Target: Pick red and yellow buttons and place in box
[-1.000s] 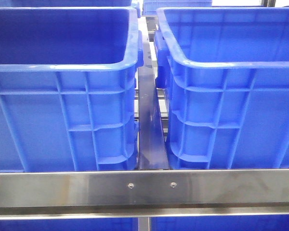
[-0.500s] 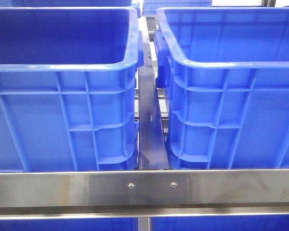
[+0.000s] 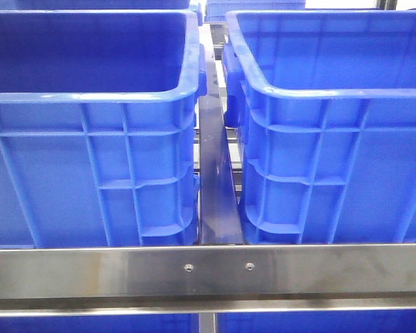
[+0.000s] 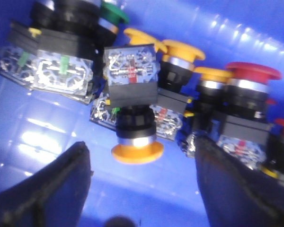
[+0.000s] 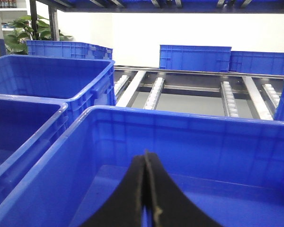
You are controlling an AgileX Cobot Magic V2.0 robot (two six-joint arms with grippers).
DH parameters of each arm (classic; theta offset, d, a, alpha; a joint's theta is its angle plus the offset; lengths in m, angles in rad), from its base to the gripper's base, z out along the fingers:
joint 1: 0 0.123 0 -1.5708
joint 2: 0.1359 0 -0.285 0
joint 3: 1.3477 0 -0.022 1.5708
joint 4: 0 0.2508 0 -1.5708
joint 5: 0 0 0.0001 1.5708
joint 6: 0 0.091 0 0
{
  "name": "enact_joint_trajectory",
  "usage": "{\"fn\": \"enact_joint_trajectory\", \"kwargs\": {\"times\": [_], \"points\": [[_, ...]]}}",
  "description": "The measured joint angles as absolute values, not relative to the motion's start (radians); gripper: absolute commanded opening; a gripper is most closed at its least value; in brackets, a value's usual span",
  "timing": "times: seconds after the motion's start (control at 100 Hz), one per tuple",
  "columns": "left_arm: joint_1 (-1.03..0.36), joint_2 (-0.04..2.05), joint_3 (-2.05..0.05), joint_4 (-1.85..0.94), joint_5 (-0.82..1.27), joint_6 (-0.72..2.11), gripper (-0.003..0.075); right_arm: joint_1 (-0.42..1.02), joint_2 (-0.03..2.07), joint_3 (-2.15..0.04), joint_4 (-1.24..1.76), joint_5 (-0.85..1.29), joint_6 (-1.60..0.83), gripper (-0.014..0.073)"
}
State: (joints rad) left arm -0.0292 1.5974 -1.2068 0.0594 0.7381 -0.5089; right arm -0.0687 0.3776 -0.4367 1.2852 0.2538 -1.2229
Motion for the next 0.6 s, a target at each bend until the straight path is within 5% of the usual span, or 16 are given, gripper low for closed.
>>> {"fn": "enact_joint_trajectory", "kwargs": {"times": [0.6], "points": [[-0.029,1.699,-1.209,0.059,0.676,-0.522,0.0430,-0.069,0.378,-0.437,1.285,0.254,-1.223,-0.0067]]}}
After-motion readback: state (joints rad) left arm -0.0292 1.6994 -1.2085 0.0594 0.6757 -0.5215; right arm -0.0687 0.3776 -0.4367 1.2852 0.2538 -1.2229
